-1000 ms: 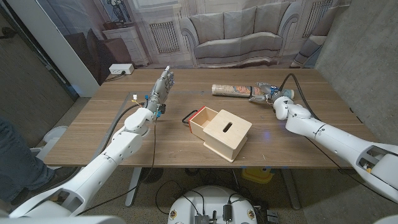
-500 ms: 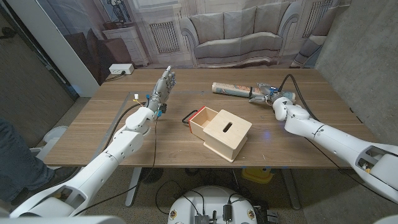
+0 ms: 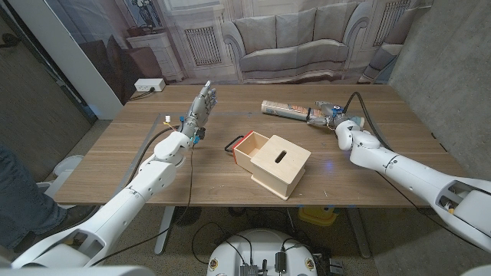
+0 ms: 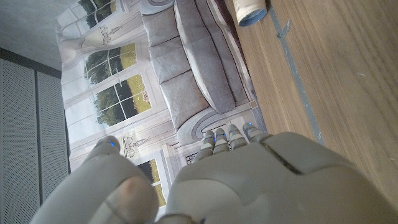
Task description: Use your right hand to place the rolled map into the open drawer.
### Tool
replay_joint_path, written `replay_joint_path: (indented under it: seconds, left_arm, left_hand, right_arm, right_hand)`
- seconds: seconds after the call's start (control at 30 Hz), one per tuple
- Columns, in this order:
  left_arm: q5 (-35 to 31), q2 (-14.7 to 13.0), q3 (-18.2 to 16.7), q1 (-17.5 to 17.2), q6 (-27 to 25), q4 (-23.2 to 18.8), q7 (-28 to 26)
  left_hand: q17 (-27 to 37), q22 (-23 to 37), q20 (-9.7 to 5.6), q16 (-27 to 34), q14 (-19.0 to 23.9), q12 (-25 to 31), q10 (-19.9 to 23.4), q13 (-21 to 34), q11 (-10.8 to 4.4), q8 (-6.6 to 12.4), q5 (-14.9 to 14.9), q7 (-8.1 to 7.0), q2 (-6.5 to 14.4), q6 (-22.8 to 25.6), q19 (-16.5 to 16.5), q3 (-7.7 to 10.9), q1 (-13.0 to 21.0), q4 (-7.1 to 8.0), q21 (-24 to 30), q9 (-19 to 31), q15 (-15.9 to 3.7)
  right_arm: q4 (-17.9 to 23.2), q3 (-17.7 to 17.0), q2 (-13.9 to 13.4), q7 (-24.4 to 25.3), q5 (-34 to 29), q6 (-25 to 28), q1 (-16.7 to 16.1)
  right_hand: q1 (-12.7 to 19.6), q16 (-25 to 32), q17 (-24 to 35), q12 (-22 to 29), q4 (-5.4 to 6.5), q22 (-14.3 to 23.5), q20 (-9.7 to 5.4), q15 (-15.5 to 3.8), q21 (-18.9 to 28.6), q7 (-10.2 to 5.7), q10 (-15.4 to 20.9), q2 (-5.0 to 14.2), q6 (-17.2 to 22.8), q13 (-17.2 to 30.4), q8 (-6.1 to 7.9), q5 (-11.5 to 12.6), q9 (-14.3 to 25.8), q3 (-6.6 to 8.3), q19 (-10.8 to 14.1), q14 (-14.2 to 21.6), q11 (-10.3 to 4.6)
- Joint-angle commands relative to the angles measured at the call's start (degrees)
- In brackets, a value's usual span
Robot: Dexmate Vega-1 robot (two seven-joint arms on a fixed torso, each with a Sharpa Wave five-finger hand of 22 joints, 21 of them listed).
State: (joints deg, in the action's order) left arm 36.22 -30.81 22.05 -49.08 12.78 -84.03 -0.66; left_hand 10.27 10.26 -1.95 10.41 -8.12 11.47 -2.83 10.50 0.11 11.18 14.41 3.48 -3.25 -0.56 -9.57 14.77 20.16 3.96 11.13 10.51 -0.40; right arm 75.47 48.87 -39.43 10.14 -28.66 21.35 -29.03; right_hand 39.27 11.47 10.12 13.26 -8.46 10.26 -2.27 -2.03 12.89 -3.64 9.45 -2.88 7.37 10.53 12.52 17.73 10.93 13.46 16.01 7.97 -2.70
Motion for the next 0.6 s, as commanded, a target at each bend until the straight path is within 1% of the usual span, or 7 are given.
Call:
replay_joint_path:
  seconds: [0.03, 0.13, 0.17, 0.23, 0.4, 0.47, 0.6]
  left_arm:
    - [0.1, -0.4, -0.4, -1.1, 0.4, -1.2, -0.5]
    - [0.3, -0.3, -0.6, -1.4, 0.6, -1.3, -0.5]
    - [0.3, -0.3, -0.6, -1.6, 0.7, -1.5, -0.6]
    - [0.4, -0.3, -0.7, -1.9, 1.0, -1.6, -0.7]
    - [0.4, -0.4, -1.0, -2.6, 1.3, -2.1, -1.0]
    - [0.4, -0.5, -1.0, -2.8, 1.4, -2.3, -1.0]
    - [0.4, -0.5, -1.0, -3.0, 1.3, -2.5, -1.2]
  left_hand:
    - [0.1, 0.2, -1.28, 0.2, -0.5, 0.0, -0.3, 0.2, -0.10, 0.03, -0.2, -0.04, 0.3, 0.2, -2.6, -0.27, 0.1, -0.01, 0.3, 0.1, -0.14]
    - [0.1, 0.2, -1.25, 0.2, -0.5, 0.0, -0.3, 0.2, -0.16, 0.03, -0.2, -0.02, 0.3, 0.2, -2.6, -0.30, 0.1, -0.01, 0.3, 0.1, -0.16]
    - [0.1, 0.2, -1.25, 0.2, -0.5, 0.0, -0.3, 0.2, -0.21, 0.03, -0.2, -0.01, 0.3, 0.2, -2.6, -0.30, 0.1, -0.01, 0.3, 0.1, -0.16]
    - [0.1, 0.2, -1.25, 0.2, -0.4, 0.0, -0.3, 0.2, -0.21, 0.03, -0.2, -0.03, 0.3, 0.2, -2.6, -0.32, 0.1, -0.01, 0.3, 0.1, -0.14]
    - [0.1, 0.2, -1.11, 0.2, -0.4, 0.0, -0.3, 0.2, -0.20, 0.05, -0.2, 0.00, 0.3, 0.2, -2.6, -0.37, 0.1, -0.01, 0.3, 0.1, -0.09]
    - [0.1, 0.2, -1.04, 0.3, -0.4, 0.0, -0.2, 0.2, -0.20, 0.06, -0.2, -0.01, 0.3, 0.3, -2.6, -0.38, 0.1, -0.01, 0.3, 0.1, -0.11]
    - [0.1, 0.2, -0.98, 0.3, -0.4, 0.0, -0.2, 0.2, -0.09, 0.04, -0.2, -0.09, 0.3, 0.2, -2.6, -0.41, 0.1, -0.01, 0.3, 0.1, -0.11]
  right_arm:
    - [0.7, -0.1, 0.1, 1.4, -0.9, 1.0, -0.4]
    - [0.6, 0.1, 0.1, 0.9, -1.0, 1.3, -0.3]
    - [0.6, 0.2, 0.1, 0.6, -1.0, 1.5, -0.3]
    - [0.6, 0.5, 0.1, 0.1, -1.2, 1.9, -0.1]
    - [0.1, 0.8, 0.4, -0.9, -1.3, 2.6, 0.4]
    - [-0.3, 1.0, 0.5, -1.2, -1.4, 2.7, 0.6]
    - [-1.4, 1.5, 1.0, -1.6, -1.3, 2.6, 1.2]
  right_hand:
    - [2.5, 0.5, 0.0, 1.0, -0.35, 0.4, -3.71, -2.81, 0.6, -0.02, 2.4, 0.61, 1.7, 0.1, 0.50, 0.4, 0.2, 0.90, 2.1, 2.5, -0.30]
    - [3.7, 0.7, 0.0, 1.5, -0.34, 0.4, -4.73, -3.47, 1.2, -0.10, 4.7, 0.74, 3.2, 0.0, 0.65, 0.3, 0.2, 0.89, 4.4, 4.7, -0.45]
    - [4.1, 0.9, 0.1, 1.7, -0.15, 0.4, -5.18, -4.12, 1.4, -0.19, 5.7, 1.20, 3.9, 0.0, 0.73, 0.2, 0.2, 0.96, 5.4, 6.1, -1.00]
    - [4.5, 1.0, 0.1, 2.0, -0.05, 0.5, -5.46, -4.26, 1.8, -0.29, 6.9, 1.33, 5.3, 0.0, 1.06, 0.0, 0.2, 0.88, 6.6, 7.3, -0.95]
    - [5.4, 1.4, 0.2, 3.0, 0.28, 0.6, -6.65, -5.83, 2.9, 0.44, 11.5, 1.76, 9.3, 0.0, 1.79, -0.7, 0.2, 0.68, 10.7, 11.6, -1.35]
    - [5.4, 1.6, 0.3, 3.3, 0.43, 0.6, -6.83, -5.89, 3.2, 0.54, 12.7, 1.90, 10.1, 0.0, 1.83, -0.8, 0.2, 0.61, 11.7, 13.1, -1.30]
    - [5.6, 1.5, 0.3, 3.4, 0.43, 0.6, -6.78, -6.00, 3.3, 0.58, 13.3, 1.97, 10.5, 0.0, 1.84, -1.0, 0.2, 0.62, 12.2, 13.4, -1.21]
